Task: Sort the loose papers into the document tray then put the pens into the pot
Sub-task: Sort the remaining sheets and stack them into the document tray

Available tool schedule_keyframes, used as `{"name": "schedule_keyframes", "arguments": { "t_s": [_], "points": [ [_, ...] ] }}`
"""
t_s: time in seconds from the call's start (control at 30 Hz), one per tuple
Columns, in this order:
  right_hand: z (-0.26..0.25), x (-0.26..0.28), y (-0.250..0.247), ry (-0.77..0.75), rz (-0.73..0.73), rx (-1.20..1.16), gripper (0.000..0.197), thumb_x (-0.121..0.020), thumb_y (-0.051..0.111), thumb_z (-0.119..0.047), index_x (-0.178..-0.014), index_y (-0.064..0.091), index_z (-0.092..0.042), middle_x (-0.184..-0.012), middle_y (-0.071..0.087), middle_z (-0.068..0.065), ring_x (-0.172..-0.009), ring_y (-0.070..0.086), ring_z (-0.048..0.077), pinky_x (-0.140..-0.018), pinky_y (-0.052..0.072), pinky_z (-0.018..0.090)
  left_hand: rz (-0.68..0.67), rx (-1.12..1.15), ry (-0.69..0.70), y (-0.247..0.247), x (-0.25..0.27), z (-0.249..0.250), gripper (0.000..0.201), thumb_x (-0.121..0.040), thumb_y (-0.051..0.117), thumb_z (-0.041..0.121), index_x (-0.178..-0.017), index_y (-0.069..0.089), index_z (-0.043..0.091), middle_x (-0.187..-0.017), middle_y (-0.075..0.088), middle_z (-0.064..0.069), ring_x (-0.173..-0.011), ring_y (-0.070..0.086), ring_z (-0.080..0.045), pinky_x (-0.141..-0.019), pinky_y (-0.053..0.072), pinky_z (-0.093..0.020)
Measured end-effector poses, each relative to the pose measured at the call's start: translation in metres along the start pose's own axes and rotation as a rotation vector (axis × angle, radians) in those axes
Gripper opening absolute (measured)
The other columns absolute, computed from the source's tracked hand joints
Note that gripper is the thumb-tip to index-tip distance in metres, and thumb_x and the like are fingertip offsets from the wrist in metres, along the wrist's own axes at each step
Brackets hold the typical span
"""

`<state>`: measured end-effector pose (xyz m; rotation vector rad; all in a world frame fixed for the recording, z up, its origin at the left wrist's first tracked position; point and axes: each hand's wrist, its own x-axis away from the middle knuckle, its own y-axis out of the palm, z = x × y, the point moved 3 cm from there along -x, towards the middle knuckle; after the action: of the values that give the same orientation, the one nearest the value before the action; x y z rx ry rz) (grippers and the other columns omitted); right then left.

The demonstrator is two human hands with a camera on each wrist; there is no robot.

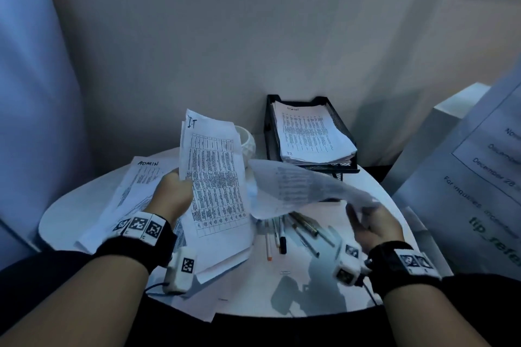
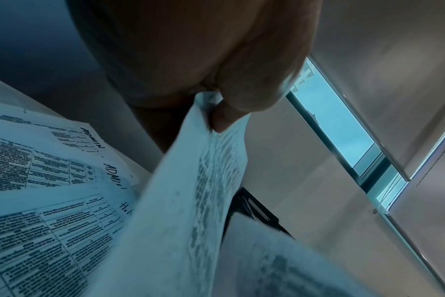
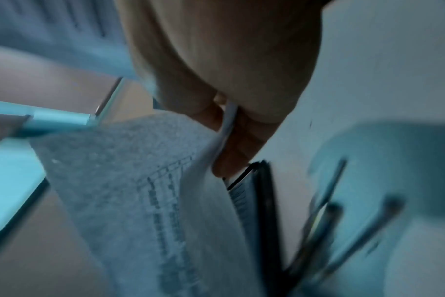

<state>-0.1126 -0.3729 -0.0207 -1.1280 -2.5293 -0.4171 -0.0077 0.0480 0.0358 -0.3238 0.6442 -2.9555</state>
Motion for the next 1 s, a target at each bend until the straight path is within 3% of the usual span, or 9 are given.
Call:
{"name": "schedule_keyframes", "arguments": {
  "t_s": [0.07, 0.2, 0.33, 0.47, 0.53, 0.67, 0.83, 0.93, 1.0],
  "points": [
    [0.023, -0.008, -0.012, -0.02, 0.04, 0.36, 0.048, -0.077, 0.055, -0.017, -0.121, 0.067, -0.002, -0.113, 0.068, 0.018, -0.1, 0.064, 0.029, -0.089, 0.06, 0.045, 0.003, 0.0, 0.007, 0.0, -0.002, 0.001, 0.035, -0.104, 0.044, 0.016, -0.137, 0.058, 0.014, -0.096, 0.067, -0.011, -0.076, 0.056, -0.027, -0.074, 0.049, -0.038],
    [0.06, 0.009, -0.013, 0.041, -0.007, 0.597, 0.007, -0.079, 0.067, -0.005, -0.078, 0.073, -0.004, -0.089, 0.074, 0.027, -0.083, 0.071, 0.042, -0.075, 0.06, 0.057, -0.005, -0.015, 0.009, -0.003, -0.005, -0.001, 0.034, -0.103, 0.045, 0.015, -0.133, 0.06, 0.014, -0.104, 0.069, -0.013, -0.094, 0.065, -0.035, -0.09, 0.054, -0.048],
    [0.065, 0.014, -0.001, 0.099, -0.068, 0.617, 0.016, -0.082, 0.081, -0.016, -0.088, 0.07, -0.005, -0.088, 0.076, 0.016, -0.084, 0.074, 0.038, -0.081, 0.062, 0.056, -0.041, -0.015, 0.013, 0.0, -0.006, -0.003, 0.032, -0.104, 0.044, 0.013, -0.133, 0.059, 0.013, -0.105, 0.068, -0.014, -0.094, 0.064, -0.036, -0.082, 0.049, -0.04],
    [0.07, 0.005, 0.004, -0.044, -0.062, 0.627, 0.021, -0.088, 0.075, -0.022, -0.1, 0.072, -0.005, -0.092, 0.075, 0.011, -0.086, 0.072, 0.034, -0.084, 0.062, 0.052, -0.034, -0.022, 0.019, 0.001, -0.007, -0.003, 0.028, -0.104, 0.044, 0.01, -0.127, 0.061, 0.012, -0.099, 0.068, -0.011, -0.081, 0.057, -0.027, -0.073, 0.044, -0.034],
    [0.065, 0.009, 0.01, -0.089, -0.101, 0.62, 0.015, -0.093, 0.065, -0.014, -0.099, 0.072, -0.002, -0.086, 0.073, 0.01, -0.079, 0.068, 0.03, -0.075, 0.06, 0.044, -0.032, -0.018, 0.014, 0.0, -0.007, -0.003, 0.028, -0.104, 0.044, 0.011, -0.127, 0.059, 0.015, -0.095, 0.065, -0.004, -0.082, 0.057, -0.025, -0.069, 0.043, -0.03],
    [0.023, 0.021, 0.024, -0.302, -0.102, 0.562, 0.017, -0.097, 0.064, -0.018, -0.088, 0.074, -0.008, -0.086, 0.076, 0.014, -0.082, 0.073, 0.034, -0.077, 0.061, 0.051, 0.017, -0.012, -0.003, -0.007, -0.009, -0.003, 0.031, -0.103, 0.043, 0.012, -0.129, 0.06, 0.013, -0.094, 0.066, -0.006, -0.083, 0.061, -0.031, -0.071, 0.046, -0.034],
    [-0.043, 0.04, 0.022, -0.427, -0.065, 0.249, 0.02, -0.097, 0.065, -0.011, -0.078, 0.072, -0.007, -0.066, 0.073, -0.006, -0.064, 0.063, 0.016, -0.06, 0.055, 0.027, 0.091, -0.004, -0.004, -0.017, -0.011, -0.001, 0.033, -0.101, 0.044, 0.01, -0.129, 0.062, 0.014, -0.093, 0.066, -0.007, -0.078, 0.058, -0.027, -0.064, 0.042, -0.031],
    [-0.056, 0.043, 0.021, -0.375, -0.061, 0.02, 0.013, -0.093, 0.07, -0.016, -0.086, 0.076, -0.007, -0.089, 0.079, 0.005, -0.083, 0.072, 0.027, -0.08, 0.06, 0.036, 0.095, 0.049, -0.023, -0.017, -0.008, 0.001, 0.026, -0.1, 0.045, 0.009, -0.117, 0.064, 0.012, -0.09, 0.065, -0.011, -0.073, 0.055, -0.027, -0.064, 0.041, -0.032],
    [-0.052, 0.043, 0.021, -0.285, -0.066, -0.078, 0.011, -0.096, 0.067, -0.015, -0.094, 0.072, -0.005, -0.108, 0.077, 0.017, -0.083, 0.075, 0.029, -0.078, 0.063, 0.035, 0.068, 0.111, -0.031, -0.013, -0.005, 0.003, 0.024, -0.099, 0.048, 0.012, -0.116, 0.065, 0.011, -0.089, 0.065, -0.012, -0.075, 0.055, -0.026, -0.068, 0.043, -0.034]
  ]
}}
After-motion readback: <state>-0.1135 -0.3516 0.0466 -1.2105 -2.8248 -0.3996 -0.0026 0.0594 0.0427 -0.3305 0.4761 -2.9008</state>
